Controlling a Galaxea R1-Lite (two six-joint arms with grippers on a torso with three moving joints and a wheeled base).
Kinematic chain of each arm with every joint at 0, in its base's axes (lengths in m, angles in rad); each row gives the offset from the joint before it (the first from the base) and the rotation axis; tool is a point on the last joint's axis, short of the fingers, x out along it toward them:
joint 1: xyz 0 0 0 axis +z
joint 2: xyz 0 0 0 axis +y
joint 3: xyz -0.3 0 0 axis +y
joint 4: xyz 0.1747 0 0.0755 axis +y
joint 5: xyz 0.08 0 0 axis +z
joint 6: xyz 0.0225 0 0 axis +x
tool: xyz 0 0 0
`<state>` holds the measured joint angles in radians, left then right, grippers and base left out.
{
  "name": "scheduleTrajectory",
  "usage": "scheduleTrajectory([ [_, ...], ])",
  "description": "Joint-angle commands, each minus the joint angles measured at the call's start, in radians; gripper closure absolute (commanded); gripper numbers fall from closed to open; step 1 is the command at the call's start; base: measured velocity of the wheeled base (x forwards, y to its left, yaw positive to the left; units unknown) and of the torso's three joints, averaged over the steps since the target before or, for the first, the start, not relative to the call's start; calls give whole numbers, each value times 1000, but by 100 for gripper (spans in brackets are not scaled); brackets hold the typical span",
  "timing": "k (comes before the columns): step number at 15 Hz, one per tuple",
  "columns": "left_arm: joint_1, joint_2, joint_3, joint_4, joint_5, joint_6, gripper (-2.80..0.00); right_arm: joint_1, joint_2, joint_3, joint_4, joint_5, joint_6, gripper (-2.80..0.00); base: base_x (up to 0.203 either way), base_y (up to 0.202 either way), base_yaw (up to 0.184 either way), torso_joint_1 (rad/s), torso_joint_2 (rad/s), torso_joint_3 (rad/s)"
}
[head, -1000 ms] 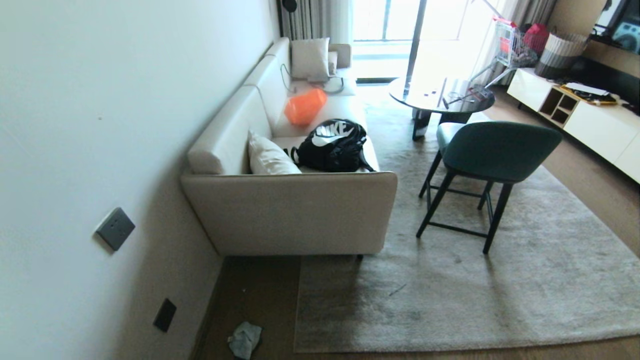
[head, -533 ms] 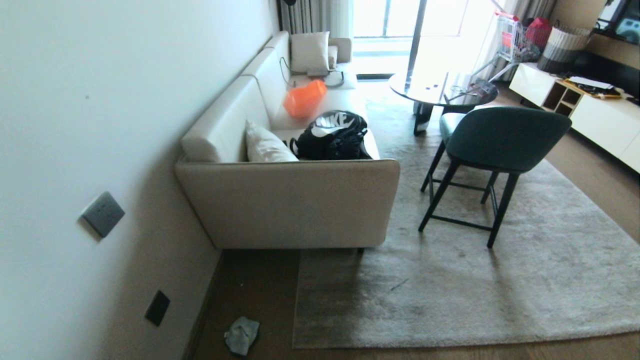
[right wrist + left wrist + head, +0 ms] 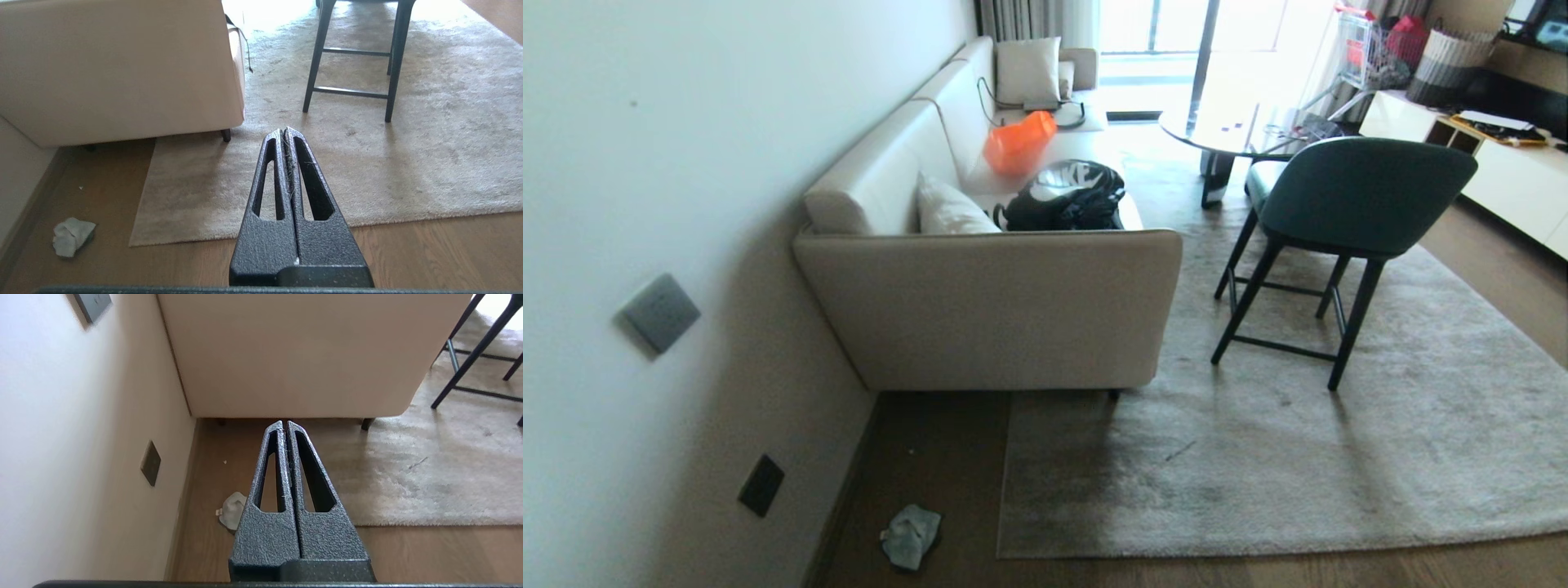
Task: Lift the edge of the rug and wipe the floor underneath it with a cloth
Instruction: Pick up the rag
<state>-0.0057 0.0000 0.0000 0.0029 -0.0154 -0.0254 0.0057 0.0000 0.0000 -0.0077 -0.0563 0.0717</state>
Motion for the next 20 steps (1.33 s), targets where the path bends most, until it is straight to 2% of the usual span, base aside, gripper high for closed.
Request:
scheduleTrajectory([
  [1,0,0,0,0,0,-1,0,0,2,0,0,0,0,0,0,0,0,-118,490,377],
  [13,0,0,0,0,0,-1,0,0,2,0,0,0,0,0,0,0,0,-34,447,409],
  [20,0,0,0,0,0,-1,0,0,2,0,-1,0,3,0,0,0,0,0,14,19],
])
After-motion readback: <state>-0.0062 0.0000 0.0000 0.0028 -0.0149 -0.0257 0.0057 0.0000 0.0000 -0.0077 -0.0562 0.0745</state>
